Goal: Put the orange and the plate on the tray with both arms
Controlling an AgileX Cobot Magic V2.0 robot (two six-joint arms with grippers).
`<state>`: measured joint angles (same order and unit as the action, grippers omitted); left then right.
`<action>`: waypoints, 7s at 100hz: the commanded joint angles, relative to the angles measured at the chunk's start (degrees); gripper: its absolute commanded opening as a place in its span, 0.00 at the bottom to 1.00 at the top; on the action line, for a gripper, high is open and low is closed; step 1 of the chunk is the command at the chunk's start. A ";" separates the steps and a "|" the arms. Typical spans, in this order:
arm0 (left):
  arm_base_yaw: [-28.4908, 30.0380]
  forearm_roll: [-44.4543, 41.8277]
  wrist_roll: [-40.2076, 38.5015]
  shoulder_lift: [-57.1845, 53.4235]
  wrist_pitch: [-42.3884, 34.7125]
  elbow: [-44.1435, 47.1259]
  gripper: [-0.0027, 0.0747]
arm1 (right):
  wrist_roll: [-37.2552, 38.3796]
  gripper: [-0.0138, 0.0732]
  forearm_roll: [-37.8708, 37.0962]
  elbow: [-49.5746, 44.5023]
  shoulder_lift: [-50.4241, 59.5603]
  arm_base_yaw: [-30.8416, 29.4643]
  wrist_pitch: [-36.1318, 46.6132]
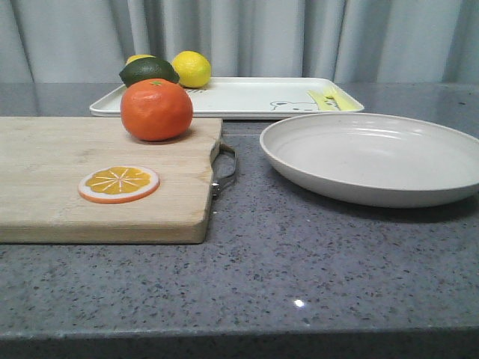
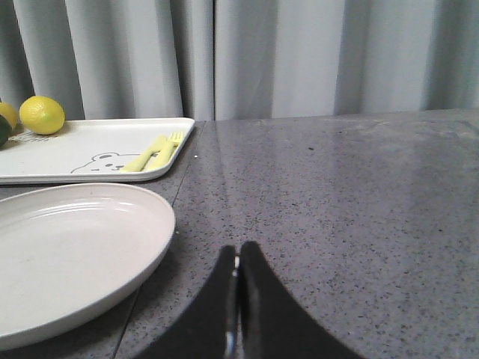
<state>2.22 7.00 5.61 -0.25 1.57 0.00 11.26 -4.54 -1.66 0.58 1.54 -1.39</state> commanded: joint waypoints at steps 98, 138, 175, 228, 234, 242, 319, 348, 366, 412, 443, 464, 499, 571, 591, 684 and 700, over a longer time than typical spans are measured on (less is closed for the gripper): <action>0.08 0.11 -0.14 -1.70 -4.09 1.24 0.01 | -0.28 0.09 -0.75 0.13 1.16 -0.39 5.29; 0.08 0.35 -0.80 5.33 -2.36 -7.71 0.01 | -0.28 0.09 -0.40 8.40 -3.43 -0.39 -2.53; -0.04 1.92 -1.18 18.12 -2.47 -17.58 0.01 | -0.73 0.09 -0.88 18.57 -18.18 -0.33 -2.99; -0.04 1.92 -1.18 32.75 -2.66 -26.63 0.01 | -0.73 0.09 -0.88 25.82 -36.77 -0.33 2.13; -0.04 1.92 -1.18 33.57 -2.66 -27.28 0.01 | -0.73 0.09 -0.88 25.82 -36.98 -0.33 1.39; -0.04 1.92 -1.18 35.27 -2.66 -28.16 0.01 | -0.73 0.09 -0.88 25.82 -36.98 -0.33 1.39; -14.95 6.37 -1.18 62.97 13.77 -48.88 0.84 | -0.73 0.09 -0.88 25.82 -36.98 -0.33 2.16; -21.21 10.53 -1.18 77.27 27.48 -65.58 0.84 | -0.73 0.09 -0.88 25.82 -36.98 -0.33 2.22; -24.45 10.66 -1.18 84.17 33.28 -74.07 0.84 | -0.73 0.09 -0.88 25.82 -36.98 -0.33 2.22; -25.94 11.17 -1.18 93.70 41.02 -82.62 0.84 | -0.73 0.09 -0.88 25.82 -36.98 -0.33 2.17; -25.94 11.55 -1.18 95.74 41.53 -82.62 0.84 | -0.73 0.09 -0.88 25.82 -36.98 -0.33 2.17; -25.94 11.87 -1.18 96.35 43.34 -82.62 0.82 | -0.73 0.09 -0.88 25.82 -36.98 -0.33 1.75; -25.94 13.29 -1.18 96.44 43.83 -83.36 0.43 | -0.73 0.09 -0.88 25.82 -36.98 -0.33 1.75; -46.26 15.79 1.35 106.57 42.86 -99.09 0.37 | -0.73 0.09 -0.88 25.82 -36.98 -0.33 1.75; -48.59 15.79 1.35 110.51 42.16 -101.19 0.37 | -0.73 0.09 -0.88 25.82 -36.98 -0.33 1.75; -48.35 15.79 3.49 111.05 49.62 -108.34 0.76 | -0.73 0.09 -0.88 25.82 -36.98 -0.33 1.75; -47.60 15.79 3.49 109.90 52.13 -108.45 0.58 | -0.73 0.09 -0.88 25.82 -36.98 -0.33 1.09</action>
<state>-45.73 21.28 8.98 113.91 54.14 -106.53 10.94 -4.54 22.17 -35.98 1.54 -3.84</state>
